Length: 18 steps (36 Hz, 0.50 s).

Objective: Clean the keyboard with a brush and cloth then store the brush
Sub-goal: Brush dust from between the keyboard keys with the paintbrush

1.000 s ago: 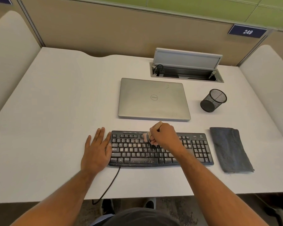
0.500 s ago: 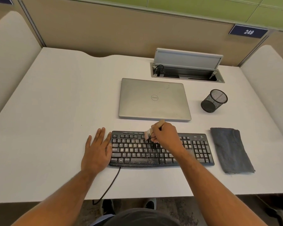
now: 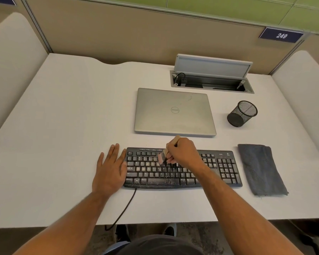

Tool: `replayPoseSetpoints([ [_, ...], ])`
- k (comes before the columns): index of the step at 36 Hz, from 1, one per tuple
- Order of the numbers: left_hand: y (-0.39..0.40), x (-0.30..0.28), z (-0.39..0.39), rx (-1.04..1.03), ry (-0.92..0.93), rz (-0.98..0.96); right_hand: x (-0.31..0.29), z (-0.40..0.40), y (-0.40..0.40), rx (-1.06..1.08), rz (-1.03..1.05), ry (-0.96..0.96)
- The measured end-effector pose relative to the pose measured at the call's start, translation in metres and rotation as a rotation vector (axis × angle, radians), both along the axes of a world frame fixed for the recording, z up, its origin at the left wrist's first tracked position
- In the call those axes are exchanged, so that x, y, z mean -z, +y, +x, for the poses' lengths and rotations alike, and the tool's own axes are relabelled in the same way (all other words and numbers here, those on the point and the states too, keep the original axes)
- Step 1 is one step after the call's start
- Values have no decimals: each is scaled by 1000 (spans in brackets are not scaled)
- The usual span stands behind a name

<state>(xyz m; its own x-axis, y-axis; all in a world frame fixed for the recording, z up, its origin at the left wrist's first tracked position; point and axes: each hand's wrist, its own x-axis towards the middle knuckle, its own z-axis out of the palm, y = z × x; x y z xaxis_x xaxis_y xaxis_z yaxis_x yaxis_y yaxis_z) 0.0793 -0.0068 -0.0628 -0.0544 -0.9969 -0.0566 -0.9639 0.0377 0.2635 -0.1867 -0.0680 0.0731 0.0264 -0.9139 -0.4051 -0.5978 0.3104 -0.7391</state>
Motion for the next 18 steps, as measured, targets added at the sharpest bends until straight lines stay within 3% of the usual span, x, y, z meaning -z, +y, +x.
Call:
replayPoseSetpoints([
  [14,0,1,0,-5,6,-8,0,8,0,20,-62,-26],
  [18,0,1,1,-1,10,-14,4,12,2,-33,-44,44],
])
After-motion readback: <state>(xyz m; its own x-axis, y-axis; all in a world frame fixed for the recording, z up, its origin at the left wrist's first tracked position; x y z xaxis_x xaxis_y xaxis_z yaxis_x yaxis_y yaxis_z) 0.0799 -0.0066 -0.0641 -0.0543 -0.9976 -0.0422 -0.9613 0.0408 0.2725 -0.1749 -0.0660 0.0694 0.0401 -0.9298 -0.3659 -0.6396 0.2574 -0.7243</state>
